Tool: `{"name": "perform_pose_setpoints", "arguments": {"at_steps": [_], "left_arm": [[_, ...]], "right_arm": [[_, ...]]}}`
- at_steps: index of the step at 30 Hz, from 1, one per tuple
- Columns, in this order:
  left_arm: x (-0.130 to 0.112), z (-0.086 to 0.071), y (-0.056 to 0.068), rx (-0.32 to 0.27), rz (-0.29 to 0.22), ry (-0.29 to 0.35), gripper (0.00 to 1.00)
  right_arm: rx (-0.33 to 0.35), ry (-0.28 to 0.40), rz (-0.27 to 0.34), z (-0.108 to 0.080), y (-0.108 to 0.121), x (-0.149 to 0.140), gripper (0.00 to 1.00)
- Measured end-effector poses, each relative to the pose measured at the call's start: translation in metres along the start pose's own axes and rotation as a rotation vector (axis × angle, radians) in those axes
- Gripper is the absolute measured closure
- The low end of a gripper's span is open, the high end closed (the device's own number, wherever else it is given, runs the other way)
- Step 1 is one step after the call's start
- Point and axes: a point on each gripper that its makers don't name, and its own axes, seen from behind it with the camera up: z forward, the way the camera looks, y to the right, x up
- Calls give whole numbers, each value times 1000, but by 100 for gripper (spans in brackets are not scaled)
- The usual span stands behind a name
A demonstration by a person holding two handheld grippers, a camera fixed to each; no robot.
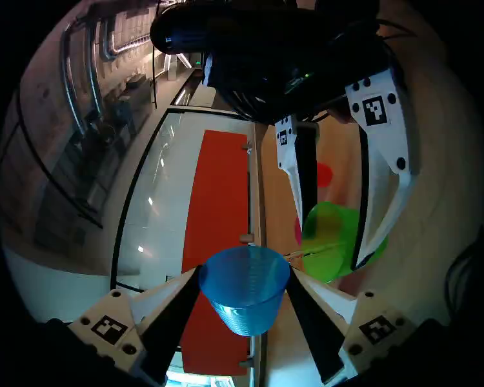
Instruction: Pour water
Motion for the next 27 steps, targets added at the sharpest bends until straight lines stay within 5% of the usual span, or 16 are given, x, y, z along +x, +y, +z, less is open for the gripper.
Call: {"name": "perform_pose_setpoints", "arguments": {"at_steps": [27], "left_arm": [[6,-4,-2,7,69,11,11]], "right_arm": [[-4,2,-1,0,1,0,6]]}}
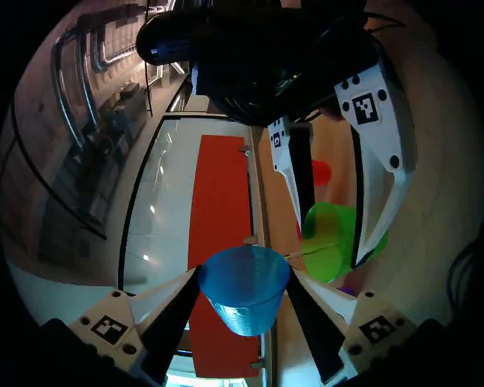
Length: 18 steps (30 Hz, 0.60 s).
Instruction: Pour water
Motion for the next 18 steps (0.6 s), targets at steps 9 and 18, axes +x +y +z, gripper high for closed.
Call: {"name": "perform_pose_setpoints", "arguments": {"at_steps": [9,18], "left_arm": [[1,-2,4,5,17,-3,11],[2,-3,5,6,40,-3,11]], "right_arm": [[0,0,0,0,0,0,6],[0,2,1,0,-1,0,6]]}}
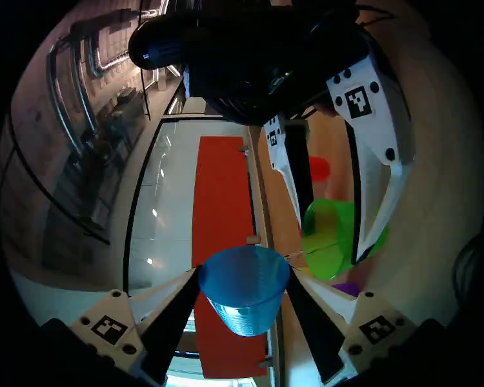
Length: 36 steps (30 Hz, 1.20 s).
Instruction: Pour water
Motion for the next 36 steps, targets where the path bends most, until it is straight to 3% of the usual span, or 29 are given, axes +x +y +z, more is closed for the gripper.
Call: {"name": "perform_pose_setpoints", "arguments": {"at_steps": [36], "left_arm": [[3,1,-8,9,68,14,11]], "right_arm": [[-4,5,-2,0,3,3,6]]}}
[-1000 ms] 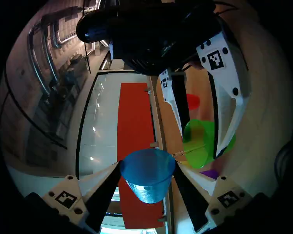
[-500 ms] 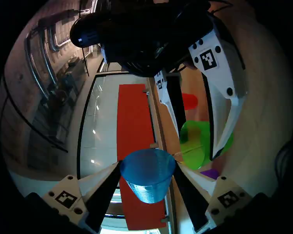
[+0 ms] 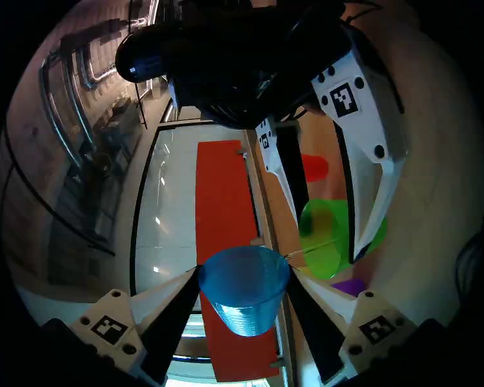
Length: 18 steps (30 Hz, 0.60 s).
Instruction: Pour water
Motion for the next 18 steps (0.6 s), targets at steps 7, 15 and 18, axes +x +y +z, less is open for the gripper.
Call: {"name": "perform_pose_setpoints", "arguments": {"at_steps": [7,15,18], "left_arm": [[1,0,2,0,2,0,11],[1,0,3,-1,4,0,11],[-1,1,1,1,4,-1,11]], "right_arm": [[0,0,0,0,0,0,6],[0,-2,-1,0,0,-1,6],[0,-2,-1,0,1,-1,6]]}}
